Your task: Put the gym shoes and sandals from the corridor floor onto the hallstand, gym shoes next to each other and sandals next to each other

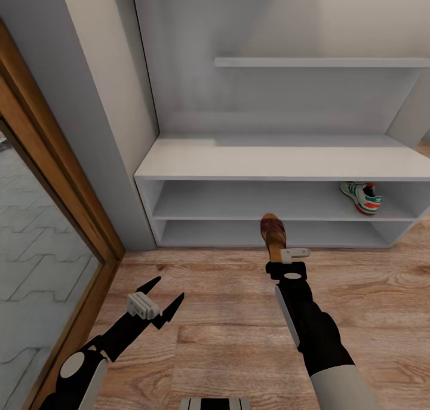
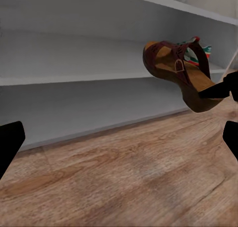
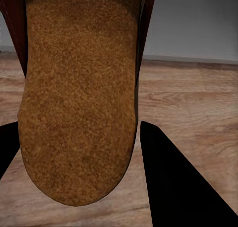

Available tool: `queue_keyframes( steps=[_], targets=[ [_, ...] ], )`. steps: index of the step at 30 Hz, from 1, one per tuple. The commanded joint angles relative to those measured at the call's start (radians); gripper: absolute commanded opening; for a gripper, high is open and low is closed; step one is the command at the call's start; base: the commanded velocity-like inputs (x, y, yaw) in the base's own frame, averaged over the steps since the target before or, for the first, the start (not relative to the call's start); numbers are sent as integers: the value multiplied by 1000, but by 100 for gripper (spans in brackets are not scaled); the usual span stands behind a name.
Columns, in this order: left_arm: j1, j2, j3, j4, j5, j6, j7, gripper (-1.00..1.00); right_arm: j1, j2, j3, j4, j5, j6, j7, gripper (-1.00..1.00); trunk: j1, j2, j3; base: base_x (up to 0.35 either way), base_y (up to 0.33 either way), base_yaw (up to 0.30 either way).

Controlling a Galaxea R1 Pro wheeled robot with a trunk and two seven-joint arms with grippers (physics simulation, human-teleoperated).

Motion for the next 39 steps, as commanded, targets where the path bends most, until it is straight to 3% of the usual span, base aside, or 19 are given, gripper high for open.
queue_keyframes(
  steps=[1, 39],
  targets=[
    [0, 1, 0, 0, 0, 0, -1, 100, 0, 0, 0, 0, -3, -1, -2, -100, 0, 0, 0, 0, 0, 0],
    [1, 5, 3, -3, -1, 2, -3, 100, 0, 2, 1, 4, -8, -5, 11, -100, 0, 0, 0, 66, -12, 0]
  ],
)
